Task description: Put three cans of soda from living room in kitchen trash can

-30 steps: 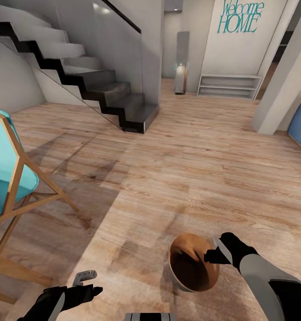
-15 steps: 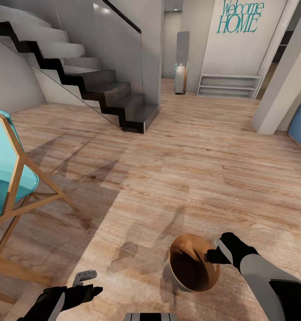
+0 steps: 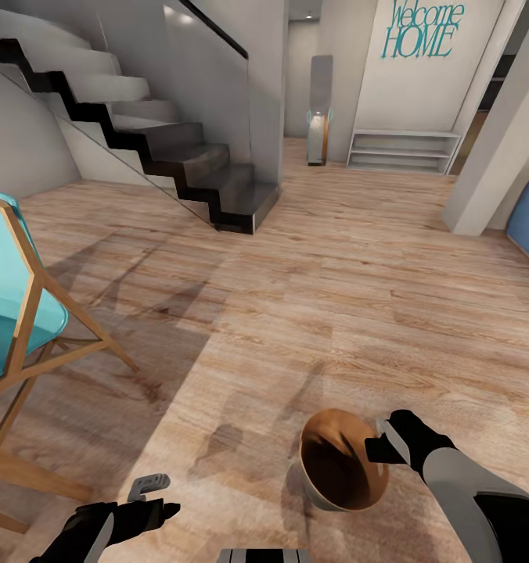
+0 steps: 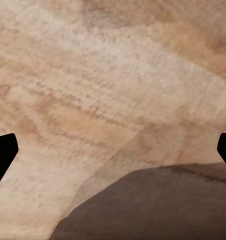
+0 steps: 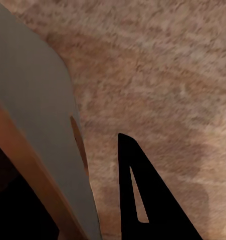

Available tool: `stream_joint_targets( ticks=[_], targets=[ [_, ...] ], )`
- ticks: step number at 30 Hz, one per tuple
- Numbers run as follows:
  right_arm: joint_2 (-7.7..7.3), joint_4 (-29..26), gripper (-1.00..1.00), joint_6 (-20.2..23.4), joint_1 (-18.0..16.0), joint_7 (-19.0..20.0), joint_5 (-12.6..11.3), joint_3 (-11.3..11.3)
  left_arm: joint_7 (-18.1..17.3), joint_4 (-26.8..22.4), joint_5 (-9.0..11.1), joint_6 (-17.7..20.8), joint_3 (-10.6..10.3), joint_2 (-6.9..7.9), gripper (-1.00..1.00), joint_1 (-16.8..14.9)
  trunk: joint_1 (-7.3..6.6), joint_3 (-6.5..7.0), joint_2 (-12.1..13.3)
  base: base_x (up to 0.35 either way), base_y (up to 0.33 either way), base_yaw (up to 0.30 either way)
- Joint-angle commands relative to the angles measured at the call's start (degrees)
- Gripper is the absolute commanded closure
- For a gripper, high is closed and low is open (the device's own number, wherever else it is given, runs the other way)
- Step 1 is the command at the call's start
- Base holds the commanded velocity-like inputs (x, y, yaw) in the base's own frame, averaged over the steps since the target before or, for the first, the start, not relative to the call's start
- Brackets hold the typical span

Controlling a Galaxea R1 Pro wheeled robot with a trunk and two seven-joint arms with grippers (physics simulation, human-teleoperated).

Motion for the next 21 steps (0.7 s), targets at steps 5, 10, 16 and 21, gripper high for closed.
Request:
stream_joint_targets(
  ticks=[5, 10, 16, 21],
  targets=[
    [-0.25, -0.10, 1.00, 0.27, 0.02, 0.24, 1.27, -0.08, -0.22, -0.06, 0.10, 0.45, 0.20, -0.05, -1.00, -0.02, -0.01, -0.05, -0.02, 0.000, 0.000, 0.000],
    [-0.44, -0.08, 1.00, 0.27, 0.27, 0.20, 1.32, -0.13, -0.22, -0.10, 0.16, 0.35, 0.20, -0.09, -1.00, -0.02, -0.01, -0.05, -0.02, 0.000, 0.000, 0.000],
    [-0.11, -0.14, 1.00, 0.19, 1.72, 0.04, 1.28, -0.07, 3.76, -0.04, 0.11, 0.13, -3.13, -0.11, -1.00, -0.02, -0.11, 0.84, 0.04, 0.000, 0.000, 0.000],
    [-0.18, -0.11, 1.00, 0.18, 2.03, 0.03, 1.27, -0.08, 3.95, -0.04, 0.10, 0.10, -3.28, -0.11, -1.00, -0.02, -0.24, 1.94, 0.10, 0.000, 0.000, 0.000]
  ],
)
